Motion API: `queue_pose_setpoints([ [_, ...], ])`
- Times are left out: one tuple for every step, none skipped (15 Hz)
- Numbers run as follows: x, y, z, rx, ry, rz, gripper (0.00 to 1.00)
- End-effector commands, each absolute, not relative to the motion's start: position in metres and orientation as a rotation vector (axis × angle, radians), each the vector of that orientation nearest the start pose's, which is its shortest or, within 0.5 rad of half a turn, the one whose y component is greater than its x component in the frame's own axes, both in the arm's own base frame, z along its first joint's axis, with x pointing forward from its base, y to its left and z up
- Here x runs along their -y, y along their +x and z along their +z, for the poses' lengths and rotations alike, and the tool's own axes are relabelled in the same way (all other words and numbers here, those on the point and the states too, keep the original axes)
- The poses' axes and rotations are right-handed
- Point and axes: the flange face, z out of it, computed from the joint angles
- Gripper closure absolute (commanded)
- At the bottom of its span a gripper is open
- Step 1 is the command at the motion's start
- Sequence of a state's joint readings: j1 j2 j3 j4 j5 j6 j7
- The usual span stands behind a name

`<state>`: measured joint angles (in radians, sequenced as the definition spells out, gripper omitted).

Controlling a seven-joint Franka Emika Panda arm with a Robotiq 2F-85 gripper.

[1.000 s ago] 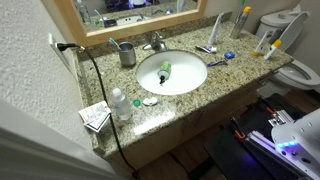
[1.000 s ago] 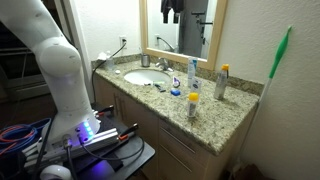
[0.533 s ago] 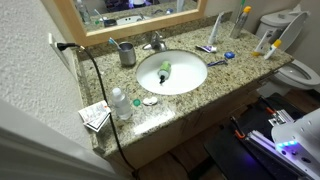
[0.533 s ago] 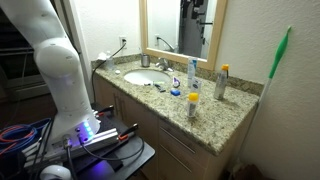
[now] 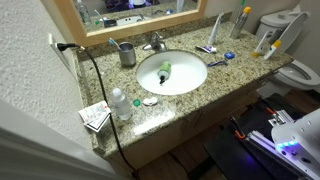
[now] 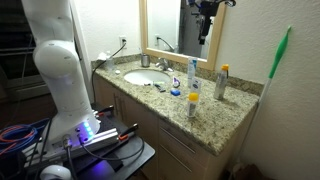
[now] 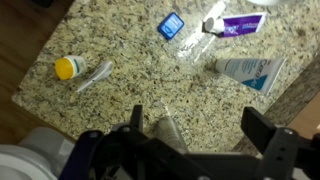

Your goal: Move the silver can to the left

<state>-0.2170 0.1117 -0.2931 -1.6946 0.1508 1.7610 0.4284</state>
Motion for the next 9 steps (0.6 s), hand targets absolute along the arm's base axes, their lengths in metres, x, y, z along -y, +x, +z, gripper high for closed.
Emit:
queue_pose_setpoints([
  [0.307, 0.553, 0.518, -1.644, -2.494, 0.043, 0.00],
  [0.290, 0.544, 0.511, -1.545, -2.581, 0.050, 0.00],
  [0.298, 0.549, 0.510, -1.595, -2.550, 0.045, 0.00],
  [0.303, 0.551, 0.511, -1.620, -2.535, 0.038, 0.00],
  [0.306, 0.552, 0.513, -1.631, -2.528, 0.032, 0.00],
  [0.306, 0.563, 0.498, -1.685, -2.529, 0.032, 0.00],
  [0.312, 0.576, 0.485, -1.762, -2.488, -0.048, 0.00],
  [0.319, 0.585, 0.474, -1.810, -2.427, -0.034, 0.00],
  [0.324, 0.592, 0.468, -1.859, -2.380, -0.078, 0.00],
])
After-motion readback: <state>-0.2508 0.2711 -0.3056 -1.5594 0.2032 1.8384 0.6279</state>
